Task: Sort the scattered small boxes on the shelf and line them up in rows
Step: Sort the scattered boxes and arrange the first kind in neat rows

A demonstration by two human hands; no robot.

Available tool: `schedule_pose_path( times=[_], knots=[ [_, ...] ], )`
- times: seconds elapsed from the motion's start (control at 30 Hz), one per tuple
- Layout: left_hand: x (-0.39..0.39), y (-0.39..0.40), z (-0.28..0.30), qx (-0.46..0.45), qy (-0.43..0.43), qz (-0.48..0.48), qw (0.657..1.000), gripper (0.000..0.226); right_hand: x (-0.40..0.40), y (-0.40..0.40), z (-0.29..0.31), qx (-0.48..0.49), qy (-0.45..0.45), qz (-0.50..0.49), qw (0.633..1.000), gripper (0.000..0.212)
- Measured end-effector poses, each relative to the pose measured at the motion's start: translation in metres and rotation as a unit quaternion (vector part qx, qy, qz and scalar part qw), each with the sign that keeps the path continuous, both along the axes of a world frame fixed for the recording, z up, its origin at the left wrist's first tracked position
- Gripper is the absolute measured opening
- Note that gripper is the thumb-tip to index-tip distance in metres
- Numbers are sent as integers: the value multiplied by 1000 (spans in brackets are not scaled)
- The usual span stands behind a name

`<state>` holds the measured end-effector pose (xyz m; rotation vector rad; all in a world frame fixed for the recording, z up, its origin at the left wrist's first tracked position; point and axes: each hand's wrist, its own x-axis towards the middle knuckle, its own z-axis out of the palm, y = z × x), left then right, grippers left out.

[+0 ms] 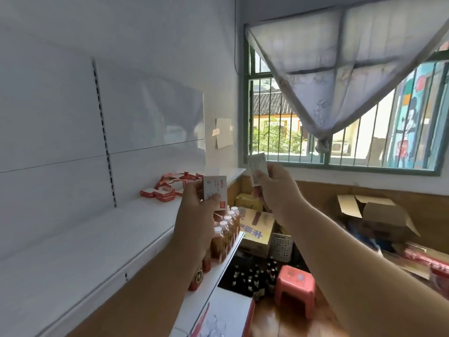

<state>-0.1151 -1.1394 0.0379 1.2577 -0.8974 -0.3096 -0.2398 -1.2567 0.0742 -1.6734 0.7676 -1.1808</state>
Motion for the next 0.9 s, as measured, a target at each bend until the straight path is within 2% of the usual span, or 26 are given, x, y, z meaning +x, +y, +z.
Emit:
schedule_pose_path(
  times=[0.27, 0.37, 0.5, 0.6, 0.77, 0.9],
  knots=[
    [64, -132, -5, 27, 13, 98, 995, 25, 115, -189, 10, 3, 7, 98, 995, 14],
    [100, -172, -15, 26, 27, 148, 988, 21, 174, -240, -2, 5, 11, 139, 990, 7],
    [151, -234, -20, 20, 62, 197, 978, 19, 243, -299, -15, 23, 21, 177, 984, 8],
    [179, -278, -14, 46, 62, 239, 968, 27, 281, -341, -11, 11, 45, 214, 976, 10],
    [220, -336, -2, 120, 20, 319, 940, 20, 336, -406, -1, -7, 53, 267, 962, 16],
    [242, -369, -10, 209, -3, 398, 893, 15, 380, -449, -12, -60, 85, 338, 935, 15]
  ],
)
